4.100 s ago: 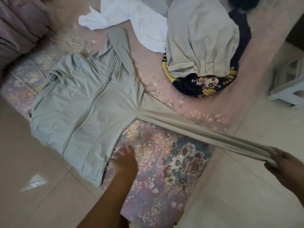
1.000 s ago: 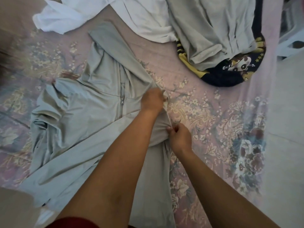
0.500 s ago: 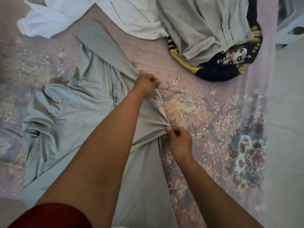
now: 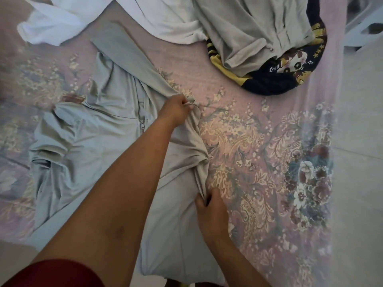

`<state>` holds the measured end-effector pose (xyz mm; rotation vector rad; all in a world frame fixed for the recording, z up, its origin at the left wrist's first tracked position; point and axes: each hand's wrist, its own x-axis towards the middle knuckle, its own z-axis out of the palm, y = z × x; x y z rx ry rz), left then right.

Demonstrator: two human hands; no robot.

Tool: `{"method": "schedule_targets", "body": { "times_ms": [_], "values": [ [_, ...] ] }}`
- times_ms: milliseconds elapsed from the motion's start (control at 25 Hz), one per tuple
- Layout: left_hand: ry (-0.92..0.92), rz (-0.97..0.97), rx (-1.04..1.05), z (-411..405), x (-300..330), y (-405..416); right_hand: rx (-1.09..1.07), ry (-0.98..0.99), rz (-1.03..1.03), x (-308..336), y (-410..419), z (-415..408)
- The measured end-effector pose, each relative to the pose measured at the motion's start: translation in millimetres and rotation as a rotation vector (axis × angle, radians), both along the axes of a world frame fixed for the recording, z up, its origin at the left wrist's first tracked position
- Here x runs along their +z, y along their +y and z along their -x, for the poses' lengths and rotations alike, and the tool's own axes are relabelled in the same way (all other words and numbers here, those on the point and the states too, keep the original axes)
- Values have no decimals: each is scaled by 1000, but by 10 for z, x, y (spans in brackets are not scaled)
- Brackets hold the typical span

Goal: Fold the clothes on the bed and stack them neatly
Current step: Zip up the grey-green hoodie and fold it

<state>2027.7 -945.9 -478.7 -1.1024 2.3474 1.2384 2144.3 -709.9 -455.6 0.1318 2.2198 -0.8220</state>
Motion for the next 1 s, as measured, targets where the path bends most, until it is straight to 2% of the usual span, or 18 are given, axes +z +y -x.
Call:
{"method": "schedule_targets", "body": {
  "times_ms": [80, 160, 280, 400, 480, 560, 640, 720, 840, 920, 960, 1000],
  "values": [
    [102, -85, 147, -193, 38, 173, -59, -144, 61, 16, 150, -75],
    [226, -90, 302, -598, 60, 234, 0, -252, 31, 11, 289, -140],
    [260, 187, 307, -1598, 141, 113, 150, -213, -91, 15, 461, -221],
    [199, 523, 231, -2768, 207, 70, 163, -150, -175, 77, 540, -247],
    [111, 561, 218, -3376, 189, 28, 168, -33, -253, 141, 455, -265],
    [-12, 443, 252, -3810, 178, -62, 201, 227, -306, 173, 212, -328],
    [-111, 280, 271, -4122, 168, -133, 223, 337, -197, 151, -127, -457],
    [-164, 185, 260, -4300, 143, -182, 147, 161, -54, 116, -543, -537],
    [-239, 47, 258, -4440, 178, -287, -167, 5, -41, 17, -1128, -580],
    [-212, -73, 274, -4554, 209, -325, -237, -41, -9, -6, -1336, -540],
    [-184, -168, 317, -4638, 215, -327, -221, -100, 18, -47, -1350, -510],
    [-160, -278, 378, -4736, 222, -313, -299, -176, 10, -44, -1360, -500]
  ]
}}
